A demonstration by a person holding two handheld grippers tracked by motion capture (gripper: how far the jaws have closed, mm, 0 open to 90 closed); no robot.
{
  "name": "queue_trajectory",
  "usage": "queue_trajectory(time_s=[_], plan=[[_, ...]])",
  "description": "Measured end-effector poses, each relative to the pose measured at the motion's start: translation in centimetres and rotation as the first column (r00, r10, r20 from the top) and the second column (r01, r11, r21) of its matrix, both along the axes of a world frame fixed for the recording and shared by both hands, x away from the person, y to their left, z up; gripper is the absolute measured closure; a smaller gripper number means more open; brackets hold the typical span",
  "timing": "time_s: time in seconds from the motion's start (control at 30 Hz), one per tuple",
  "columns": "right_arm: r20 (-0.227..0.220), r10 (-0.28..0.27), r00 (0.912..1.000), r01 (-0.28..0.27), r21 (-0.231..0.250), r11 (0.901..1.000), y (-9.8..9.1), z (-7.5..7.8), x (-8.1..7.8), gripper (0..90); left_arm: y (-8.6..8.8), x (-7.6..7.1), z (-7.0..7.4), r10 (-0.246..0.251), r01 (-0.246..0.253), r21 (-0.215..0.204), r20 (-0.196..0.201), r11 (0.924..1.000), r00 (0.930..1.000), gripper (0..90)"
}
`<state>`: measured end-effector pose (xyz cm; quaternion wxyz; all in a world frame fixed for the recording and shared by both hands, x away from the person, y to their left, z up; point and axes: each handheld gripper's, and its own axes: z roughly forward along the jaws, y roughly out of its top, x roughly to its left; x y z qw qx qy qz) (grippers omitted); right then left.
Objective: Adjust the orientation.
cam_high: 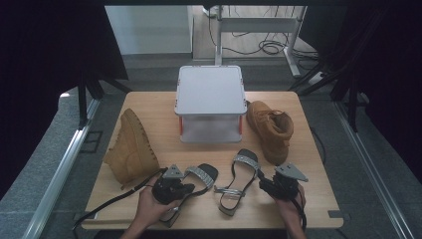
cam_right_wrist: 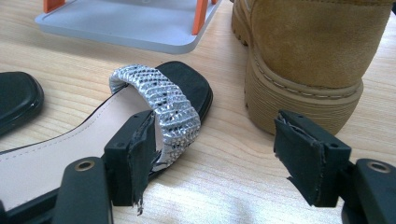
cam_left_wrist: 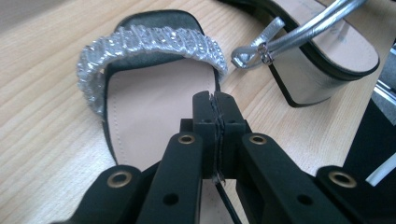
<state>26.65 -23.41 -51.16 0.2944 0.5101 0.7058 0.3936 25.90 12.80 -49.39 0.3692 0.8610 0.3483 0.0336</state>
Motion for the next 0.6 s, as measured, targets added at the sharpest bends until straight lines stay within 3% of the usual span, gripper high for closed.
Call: queue_trajectory(time_s=[0.3,0.6], plan=[[0.000,0.001,1.0000,-0.001,-0.005,1.0000,0.1,-0.1,0.0,30.1,0.9,0.1,0.6,0.014,-0.014,-0.009,0.015,0.9999,0.9998,88.9],[-0.002,0.001,1.0000,-0.001,0.002,1.0000,-0.1,0.0,-0.1,30.1,2.7,-0.1,2.2,0.051,-0.050,-0.037,0.051,0.9981,0.9974,88.8]])
